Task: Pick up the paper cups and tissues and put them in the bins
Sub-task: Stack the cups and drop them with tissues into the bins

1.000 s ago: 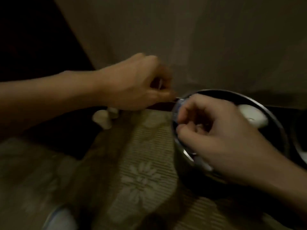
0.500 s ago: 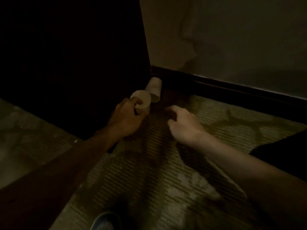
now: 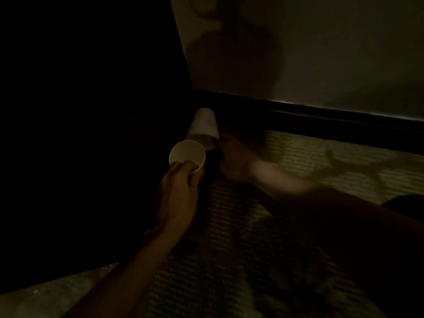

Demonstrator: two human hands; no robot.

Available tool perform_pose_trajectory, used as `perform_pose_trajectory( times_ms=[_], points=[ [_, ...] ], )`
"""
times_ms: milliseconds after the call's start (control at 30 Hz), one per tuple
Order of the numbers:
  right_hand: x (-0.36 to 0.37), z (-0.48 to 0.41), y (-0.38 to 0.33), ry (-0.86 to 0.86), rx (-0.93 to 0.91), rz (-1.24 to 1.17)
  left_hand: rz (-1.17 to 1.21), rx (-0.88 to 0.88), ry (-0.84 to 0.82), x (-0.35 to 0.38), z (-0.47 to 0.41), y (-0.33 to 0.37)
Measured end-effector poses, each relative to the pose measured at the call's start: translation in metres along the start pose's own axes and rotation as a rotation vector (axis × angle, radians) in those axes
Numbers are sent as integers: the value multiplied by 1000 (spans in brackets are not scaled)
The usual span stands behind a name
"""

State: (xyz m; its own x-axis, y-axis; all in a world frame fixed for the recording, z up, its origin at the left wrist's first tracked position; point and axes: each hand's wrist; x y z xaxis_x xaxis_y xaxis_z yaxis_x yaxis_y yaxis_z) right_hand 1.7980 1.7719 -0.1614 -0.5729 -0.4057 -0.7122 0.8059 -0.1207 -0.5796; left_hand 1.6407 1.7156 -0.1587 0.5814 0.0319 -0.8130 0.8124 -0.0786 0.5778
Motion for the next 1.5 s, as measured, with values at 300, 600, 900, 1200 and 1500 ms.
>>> perform_pose_trajectory(
  times_ms=[300,600,900,1200,1500],
  points=[
    [-31,171,18,326,348,-411,1,6,-188,-43,52,72],
    [-160,424,-34,486,657,-449,260,93,-616,-177,137,296],
    [-264,576,-25,729,803,-411,332,197,-833,-217,168,449],
    [-282,620,113,673,878,-371,288,3,-843,-152,209,501],
    [-250,587,216,234,874,-217,272,-89,-783,-73,240,543]
  ],
)
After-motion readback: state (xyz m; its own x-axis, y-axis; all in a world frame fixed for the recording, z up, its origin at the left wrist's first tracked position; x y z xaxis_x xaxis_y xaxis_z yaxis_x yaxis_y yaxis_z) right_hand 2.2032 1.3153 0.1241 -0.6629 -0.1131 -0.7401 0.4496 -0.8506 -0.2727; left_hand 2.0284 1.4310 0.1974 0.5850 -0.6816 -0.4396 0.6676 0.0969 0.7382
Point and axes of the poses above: each hand's wrist, its own z-axis away from the middle knuckle, its own x-axis out of the palm, y = z × x, and after that the axes turned 5 degrees about y, right-handed
